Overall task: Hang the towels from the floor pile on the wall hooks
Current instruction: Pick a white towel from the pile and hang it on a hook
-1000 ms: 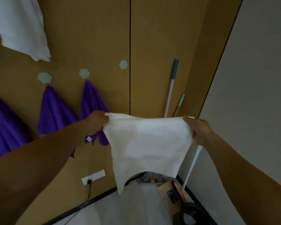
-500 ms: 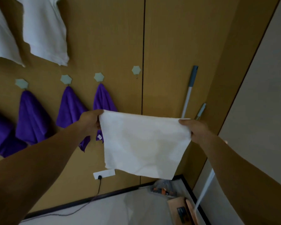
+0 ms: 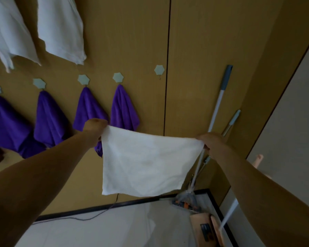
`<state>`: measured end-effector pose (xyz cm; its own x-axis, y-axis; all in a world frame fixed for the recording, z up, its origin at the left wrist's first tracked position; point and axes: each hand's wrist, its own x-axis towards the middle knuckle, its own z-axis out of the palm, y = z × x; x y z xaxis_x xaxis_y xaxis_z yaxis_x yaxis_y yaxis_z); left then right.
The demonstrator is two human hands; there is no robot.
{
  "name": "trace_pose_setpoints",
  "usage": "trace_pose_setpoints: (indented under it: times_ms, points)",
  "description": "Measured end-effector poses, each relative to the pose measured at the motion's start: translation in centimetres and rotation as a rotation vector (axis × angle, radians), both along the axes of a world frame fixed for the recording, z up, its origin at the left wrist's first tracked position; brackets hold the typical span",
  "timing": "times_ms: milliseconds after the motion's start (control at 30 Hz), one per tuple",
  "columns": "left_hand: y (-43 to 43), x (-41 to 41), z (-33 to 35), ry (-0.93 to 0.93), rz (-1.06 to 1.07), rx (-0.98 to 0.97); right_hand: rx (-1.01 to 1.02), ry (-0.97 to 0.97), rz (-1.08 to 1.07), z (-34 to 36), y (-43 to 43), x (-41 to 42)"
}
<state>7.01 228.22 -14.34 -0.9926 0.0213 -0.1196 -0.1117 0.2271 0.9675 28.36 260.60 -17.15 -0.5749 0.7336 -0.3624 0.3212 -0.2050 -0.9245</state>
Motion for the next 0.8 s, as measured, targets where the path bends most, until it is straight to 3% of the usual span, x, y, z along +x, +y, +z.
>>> trace_pose_setpoints:
  times_ms: [267,567,800]
  points:
    - [-2.0,-1.2,1.2,-0.1,-0.005,0.068,-0.07,0.085,0.014,1.1,-2.5,-2.2]
    - [-3.5,-1.6,1.7,0.088,0.0,0.143,0.062,0.293,0.045,4.4,-3.7,-4.0]
    - [-5.4,-2.5,2.4,0.234,-0.016,0.06,0.246,0.374,0.048,6.3,-5.0,-5.3]
